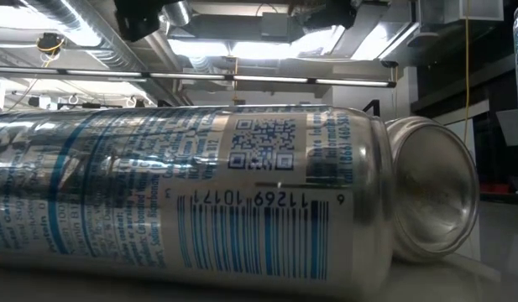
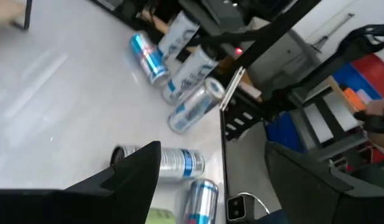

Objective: Place canned beverage on shelf
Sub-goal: Put the white blue soda can on the shelf

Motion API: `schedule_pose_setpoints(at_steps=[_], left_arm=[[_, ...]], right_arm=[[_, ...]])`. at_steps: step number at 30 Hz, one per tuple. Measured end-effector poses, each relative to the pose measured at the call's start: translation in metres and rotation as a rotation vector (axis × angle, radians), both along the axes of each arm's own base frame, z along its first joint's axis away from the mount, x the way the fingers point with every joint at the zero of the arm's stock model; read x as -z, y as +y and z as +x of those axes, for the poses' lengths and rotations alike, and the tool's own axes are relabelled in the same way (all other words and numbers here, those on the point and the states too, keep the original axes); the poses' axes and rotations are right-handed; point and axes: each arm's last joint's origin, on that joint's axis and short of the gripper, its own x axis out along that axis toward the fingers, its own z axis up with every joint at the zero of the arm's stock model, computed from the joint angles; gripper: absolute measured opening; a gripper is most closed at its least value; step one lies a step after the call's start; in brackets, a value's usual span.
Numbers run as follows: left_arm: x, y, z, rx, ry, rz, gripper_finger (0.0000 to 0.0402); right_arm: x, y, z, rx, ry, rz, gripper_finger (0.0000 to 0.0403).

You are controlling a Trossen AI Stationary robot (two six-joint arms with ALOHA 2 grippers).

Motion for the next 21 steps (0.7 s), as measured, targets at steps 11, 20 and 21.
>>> schedule_pose_setpoints(at_steps=[11, 20, 21], left_arm=[[0.026, -0.036, 0.008, -0.055, 0.098, -0.056, 0.0281], [0.020, -0.049, 0.050, -0.060, 0.047, 0.034, 0.0281], [0.020, -0.048, 0.056, -0.071, 0.059, 0.039, 0.0281]], right_arm=[[0.001, 0.043, 0.006, -0.149, -0.008, -0.002, 0.0376], [0.003, 0.064, 0.007, -0.205, 0.005, -0.018, 0.0376], [0.003, 0.065, 0.007, -0.202, 0.006, -0.022, 0.0376]])
